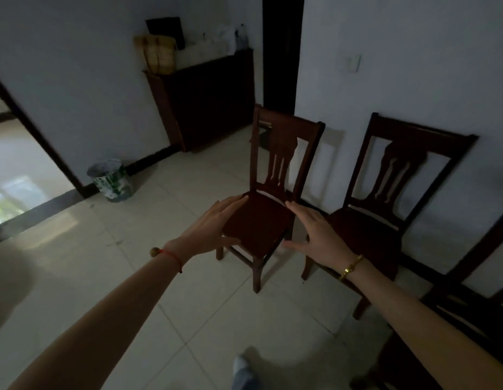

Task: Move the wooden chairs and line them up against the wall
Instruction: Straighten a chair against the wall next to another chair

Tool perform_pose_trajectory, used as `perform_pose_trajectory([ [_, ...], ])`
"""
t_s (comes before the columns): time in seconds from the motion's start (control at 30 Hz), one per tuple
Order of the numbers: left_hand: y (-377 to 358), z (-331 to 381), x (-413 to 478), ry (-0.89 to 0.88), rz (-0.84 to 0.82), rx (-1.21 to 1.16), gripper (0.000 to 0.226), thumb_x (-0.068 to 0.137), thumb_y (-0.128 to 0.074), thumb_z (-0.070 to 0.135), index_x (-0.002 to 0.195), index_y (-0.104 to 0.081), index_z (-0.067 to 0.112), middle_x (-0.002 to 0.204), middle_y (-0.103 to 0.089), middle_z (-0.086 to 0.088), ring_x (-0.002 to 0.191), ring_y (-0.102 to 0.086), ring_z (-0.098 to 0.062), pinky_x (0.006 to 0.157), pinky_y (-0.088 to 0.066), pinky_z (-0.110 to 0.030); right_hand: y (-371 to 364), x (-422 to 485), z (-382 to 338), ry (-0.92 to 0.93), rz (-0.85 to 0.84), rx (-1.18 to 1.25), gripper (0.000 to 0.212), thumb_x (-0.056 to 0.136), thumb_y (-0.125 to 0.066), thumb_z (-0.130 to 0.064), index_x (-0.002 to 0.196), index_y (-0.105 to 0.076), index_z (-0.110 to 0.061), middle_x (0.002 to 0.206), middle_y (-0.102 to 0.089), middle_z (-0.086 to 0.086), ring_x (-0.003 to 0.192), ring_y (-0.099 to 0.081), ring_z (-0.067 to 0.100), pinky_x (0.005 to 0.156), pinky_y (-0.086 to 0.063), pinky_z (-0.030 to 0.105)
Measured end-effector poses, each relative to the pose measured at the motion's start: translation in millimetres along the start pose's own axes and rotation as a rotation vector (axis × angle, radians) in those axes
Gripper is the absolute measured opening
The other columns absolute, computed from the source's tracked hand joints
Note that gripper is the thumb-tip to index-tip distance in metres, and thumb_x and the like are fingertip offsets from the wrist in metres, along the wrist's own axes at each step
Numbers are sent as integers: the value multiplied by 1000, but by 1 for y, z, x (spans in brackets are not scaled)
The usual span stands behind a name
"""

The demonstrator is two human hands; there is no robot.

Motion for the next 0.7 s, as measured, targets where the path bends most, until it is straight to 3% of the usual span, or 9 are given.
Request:
perform_pose_trajectory([
  [0.2,27,-97,104,-134,-28,-31,105,82,-78,39,158,-7,33,165,-17,0,148,-20,-20,119,-13,-30,-7,106,8,-98,61,-40,97,77,-67,-61,155,-17,-31,160,-25,-5,146,-21,12,118,-29,39],
  [0.37,35,-156,178,-302,-63,-77,102,83,-76,44,159,-10,28,165,-18,0,150,-19,-18,123,-18,-41,-19,173,10,-186,137,-111,100,78,-63,-68,156,-18,-25,160,-26,-3,146,-21,15,116,-21,33],
  [0.5,28,-202,231,-396,-102,-74,105,82,-75,47,158,-3,36,166,-17,5,151,-16,-13,122,-3,-34,-34,215,14,-290,190,-143,100,77,-68,-62,156,-18,-25,160,-27,-1,147,-22,18,119,-26,42],
  [0.6,24,-241,267,-454,-134,-69,106,82,-75,48,158,-2,35,166,-13,7,153,-10,-14,124,-4,-47,-52,247,15,-409,244,-136,98,77,-68,-61,155,-19,-27,160,-26,-1,147,-21,18,118,-27,47],
  [0.7,24,-273,290,-520,-151,-74,106,82,-74,50,158,-1,36,167,-8,8,153,-5,-15,123,-2,-47,-73,273,8,-479,271,-141,98,77,-66,-63,155,-18,-29,161,-24,0,148,-19,19,118,-26,49],
])
Point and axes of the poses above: each hand's wrist, its own x-axis towards the middle knuckle, its own y-axis out of the back of the hand, z = x × y, the point moved 1 cm from there along x, towards the middle knuckle
